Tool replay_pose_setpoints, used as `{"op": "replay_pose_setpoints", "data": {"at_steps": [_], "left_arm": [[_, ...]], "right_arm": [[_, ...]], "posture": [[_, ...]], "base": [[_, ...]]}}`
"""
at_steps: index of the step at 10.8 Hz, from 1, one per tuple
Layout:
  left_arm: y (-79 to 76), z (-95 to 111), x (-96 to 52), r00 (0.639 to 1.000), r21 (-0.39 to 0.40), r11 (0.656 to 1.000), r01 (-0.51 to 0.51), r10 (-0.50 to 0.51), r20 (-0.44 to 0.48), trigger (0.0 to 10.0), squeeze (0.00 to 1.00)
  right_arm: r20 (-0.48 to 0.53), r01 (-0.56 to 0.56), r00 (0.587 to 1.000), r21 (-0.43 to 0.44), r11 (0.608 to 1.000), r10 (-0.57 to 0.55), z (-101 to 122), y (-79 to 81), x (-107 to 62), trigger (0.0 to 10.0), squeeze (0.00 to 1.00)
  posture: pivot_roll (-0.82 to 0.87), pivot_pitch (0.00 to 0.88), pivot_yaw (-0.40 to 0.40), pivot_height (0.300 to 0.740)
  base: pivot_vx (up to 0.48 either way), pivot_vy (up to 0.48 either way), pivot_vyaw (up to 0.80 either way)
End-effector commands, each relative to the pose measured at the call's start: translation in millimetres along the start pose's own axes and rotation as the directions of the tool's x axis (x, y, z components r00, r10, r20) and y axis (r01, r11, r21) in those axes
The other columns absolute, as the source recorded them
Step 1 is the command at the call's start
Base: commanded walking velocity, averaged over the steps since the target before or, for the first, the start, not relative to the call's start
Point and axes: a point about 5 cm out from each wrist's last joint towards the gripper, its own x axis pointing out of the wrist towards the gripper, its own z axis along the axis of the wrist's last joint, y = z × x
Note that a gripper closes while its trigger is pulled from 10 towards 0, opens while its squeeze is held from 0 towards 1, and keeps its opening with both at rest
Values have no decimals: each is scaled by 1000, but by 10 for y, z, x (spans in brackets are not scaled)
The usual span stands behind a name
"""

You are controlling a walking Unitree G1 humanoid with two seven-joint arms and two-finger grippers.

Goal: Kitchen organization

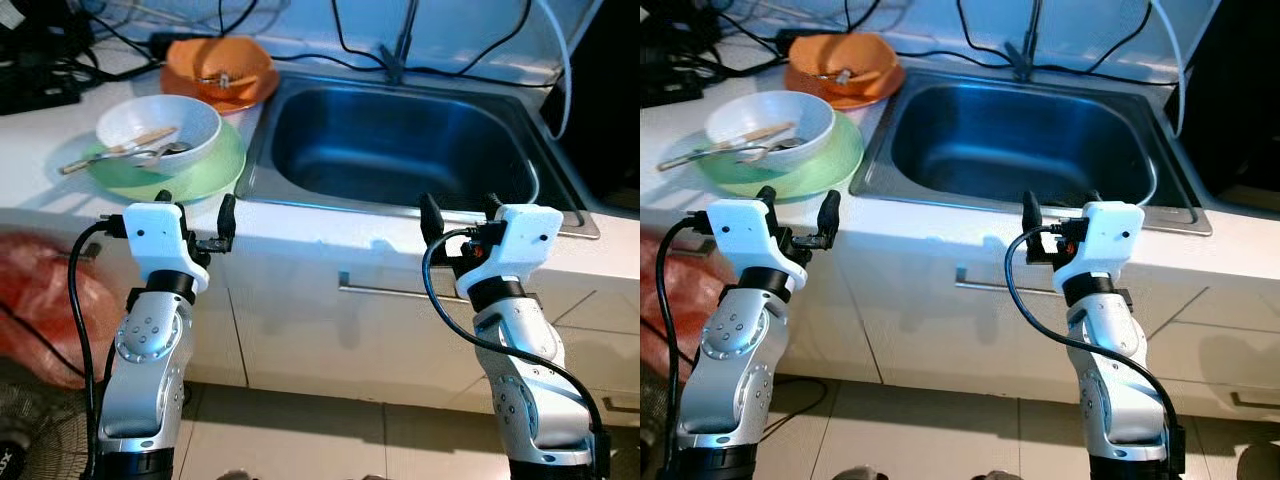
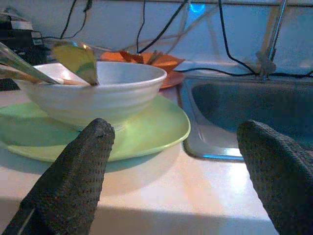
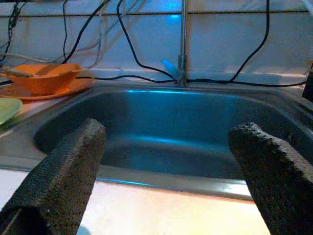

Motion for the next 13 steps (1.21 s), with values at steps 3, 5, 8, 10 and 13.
{"op": "replay_pose_setpoints", "data": {"at_steps": [3,5,8,10,13], "left_arm": [[-75,202,58,996,31,998,53,-55,68,10000,0],[-113,381,122,989,38,998,55,-60,133,10000,0],[-86,413,125,989,35,998,46,-51,140,10000,0],[-95,400,123,991,23,999,39,-42,130,10000,0],[-108,396,128,992,16,999,34,-36,125,10000,0]], "right_arm": [[26,7,1000,-11,1000,-7,88,-34,33,10000,0],[57,-1,998,-10,1000,1,167,-16,87,10000,0],[50,-23,998,-10,1000,23,144,20,86,10000,0],[44,-20,999,-10,1000,20,123,15,76,10000,0],[31,-21,999,-20,1000,22,89,9,38,10000,0]], "posture": [[36,78,-63,740],[38,72,-64,740],[44,70,-63,740],[41,74,-57,740],[36,78,-60,740]], "base": [[0,0,0],[0,0,0],[0,0,0],[0,0,0],[0,0,0]]}}
